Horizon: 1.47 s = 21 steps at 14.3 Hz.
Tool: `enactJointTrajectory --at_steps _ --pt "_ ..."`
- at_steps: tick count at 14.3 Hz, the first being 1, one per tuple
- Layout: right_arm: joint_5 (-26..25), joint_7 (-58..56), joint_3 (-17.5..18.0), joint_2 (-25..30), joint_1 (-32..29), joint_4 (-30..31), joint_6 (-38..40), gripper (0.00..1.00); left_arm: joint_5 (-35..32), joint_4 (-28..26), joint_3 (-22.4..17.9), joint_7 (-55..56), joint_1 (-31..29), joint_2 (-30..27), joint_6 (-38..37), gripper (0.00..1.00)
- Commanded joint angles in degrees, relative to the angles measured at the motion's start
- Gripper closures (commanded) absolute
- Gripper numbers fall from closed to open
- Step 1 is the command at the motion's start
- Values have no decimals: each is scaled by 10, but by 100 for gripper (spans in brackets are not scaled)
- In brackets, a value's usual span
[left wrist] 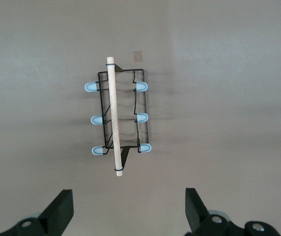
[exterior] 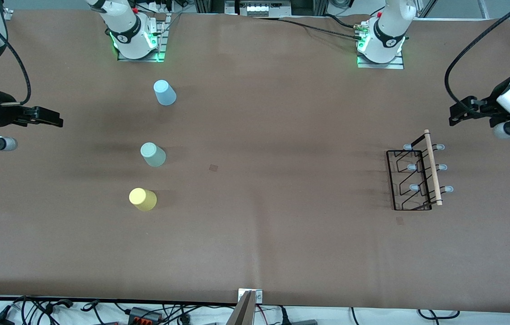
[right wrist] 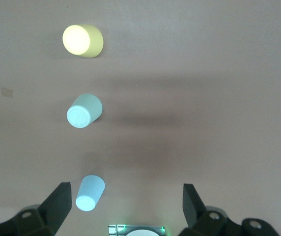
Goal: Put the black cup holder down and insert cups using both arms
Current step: 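Reach the left gripper down to the wooden handle of the wire rack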
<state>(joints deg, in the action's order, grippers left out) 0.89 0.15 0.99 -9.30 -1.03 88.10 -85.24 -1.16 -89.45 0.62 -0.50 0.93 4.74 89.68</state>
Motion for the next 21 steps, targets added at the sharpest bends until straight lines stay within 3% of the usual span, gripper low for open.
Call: enactJointTrajectory --at_steps 1,4,8,11,14,16,20,21 --pt "6 -2 0 5 6 0 10 0 7 6 -3 -7 2 25 -6 0" --pt "6 -2 0 9 6 9 9 0 2 6 -4 -6 2 67 17 0" --pt "6 -2 0 15 9 23 5 0 0 -11 -6 -9 -19 120 106 0" --pt "6 -2 0 28 9 44 -3 0 0 -90 -6 -11 -34 118 199 0" --pt "7 -2 0 79 7 122 -53 0 -1 -153 -7 -41 -47 118 283 0" --pt "7 -2 -1 90 7 136 -63 0 -1 -197 -7 -45 -49 116 334 1" --pt "8 -1 -1 90 7 135 -64 0 -1 -228 -7 -46 -48 109 363 43" --pt "8 -1 -1 90 7 135 -64 0 -1 -228 -7 -46 -48 106 362 48"
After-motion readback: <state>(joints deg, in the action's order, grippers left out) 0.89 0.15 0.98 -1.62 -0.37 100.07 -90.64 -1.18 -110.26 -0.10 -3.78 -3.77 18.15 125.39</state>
